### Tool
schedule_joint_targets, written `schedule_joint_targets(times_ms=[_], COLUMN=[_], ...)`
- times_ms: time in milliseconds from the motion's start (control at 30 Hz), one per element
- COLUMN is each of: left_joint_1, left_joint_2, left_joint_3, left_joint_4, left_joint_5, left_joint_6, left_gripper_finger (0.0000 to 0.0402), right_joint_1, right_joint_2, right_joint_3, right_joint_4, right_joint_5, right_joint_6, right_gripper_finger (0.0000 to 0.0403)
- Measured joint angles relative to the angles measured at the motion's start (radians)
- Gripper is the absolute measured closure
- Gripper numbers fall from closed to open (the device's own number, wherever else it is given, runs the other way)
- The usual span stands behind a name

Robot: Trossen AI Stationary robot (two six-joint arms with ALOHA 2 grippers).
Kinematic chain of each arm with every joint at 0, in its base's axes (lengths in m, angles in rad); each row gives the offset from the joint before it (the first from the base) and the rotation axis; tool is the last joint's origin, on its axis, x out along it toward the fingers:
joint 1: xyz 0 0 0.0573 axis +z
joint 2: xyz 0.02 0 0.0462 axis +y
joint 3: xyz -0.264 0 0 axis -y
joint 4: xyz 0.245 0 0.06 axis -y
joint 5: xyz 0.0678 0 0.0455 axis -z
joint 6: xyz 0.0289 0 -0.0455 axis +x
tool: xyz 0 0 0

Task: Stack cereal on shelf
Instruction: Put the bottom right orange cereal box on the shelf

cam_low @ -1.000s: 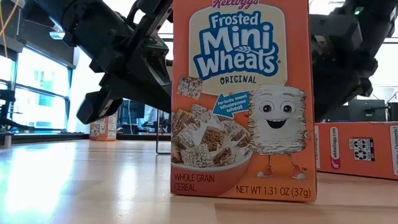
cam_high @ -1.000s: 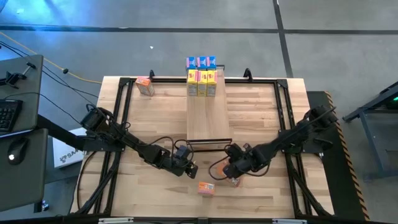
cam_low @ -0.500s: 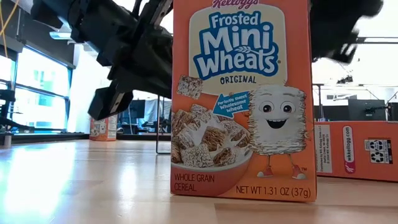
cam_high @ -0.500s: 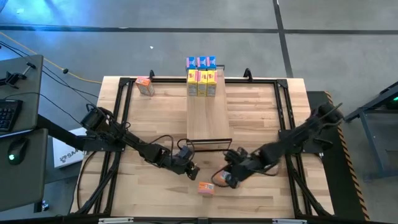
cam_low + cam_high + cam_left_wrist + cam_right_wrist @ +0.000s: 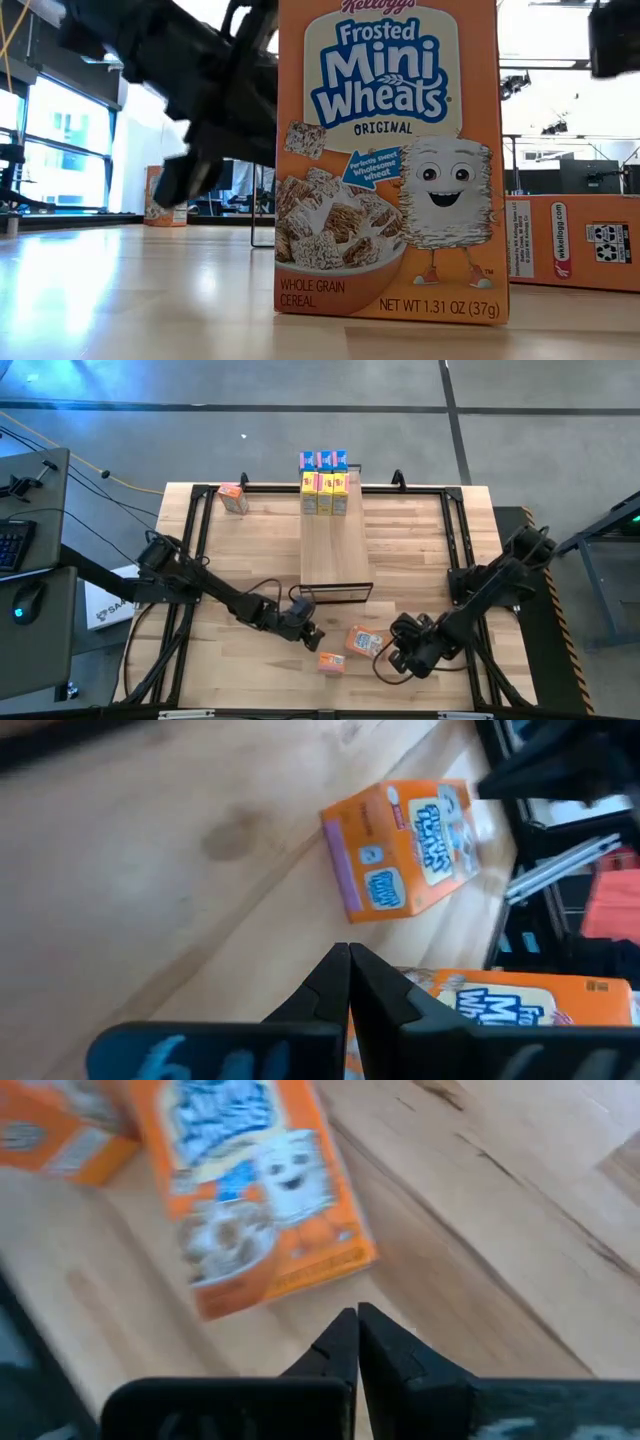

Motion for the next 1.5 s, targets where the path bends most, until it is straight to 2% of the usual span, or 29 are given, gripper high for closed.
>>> schedule_joint_targets(times_ms=[133, 433, 533, 600, 733, 1067, 1500], left_joint_1=[0.004, 0.034, 0.037, 0.036, 0.032, 0.04, 0.038], left_joint_2=[0.057, 0.064, 0.064, 0.064, 0.064, 0.113, 0.128], left_joint_3=[0.013, 0.022, 0.022, 0.022, 0.022, 0.021, 0.054], left_joint_4=[0.048, 0.049, 0.051, 0.05, 0.049, 0.143, 0.192], left_joint_5=[0.031, 0.042, 0.044, 0.045, 0.053, 0.123, 0.14], left_joint_6=[-0.036, -0.023, -0.015, -0.015, -0.013, -0.004, 0.086], left_gripper_finger=[0.0401, 0.0402, 0.0402, 0.0401, 0.0402, 0.0401, 0.0402], right_joint_1=[-0.045, -0.162, -0.189, -0.181, -0.142, -0.165, -0.183], right_joint_2=[0.016, 0.026, 0.026, 0.016, -0.003, 0.078, 0.097], right_joint_3=[-0.035, -0.045, -0.044, -0.036, -0.021, -0.046, -0.046], right_joint_4=[0.123, 0.225, 0.233, 0.202, 0.174, 0.343, 0.353], right_joint_5=[-0.008, -0.01, -0.077, -0.115, -0.118, -0.126, -0.14], right_joint_6=[-0.06, -0.226, -0.267, -0.272, -0.24, -0.243, -0.272], right_gripper_finger=[0.0403, 0.0403, 0.0403, 0.0403, 0.0403, 0.0403, 0.0403])
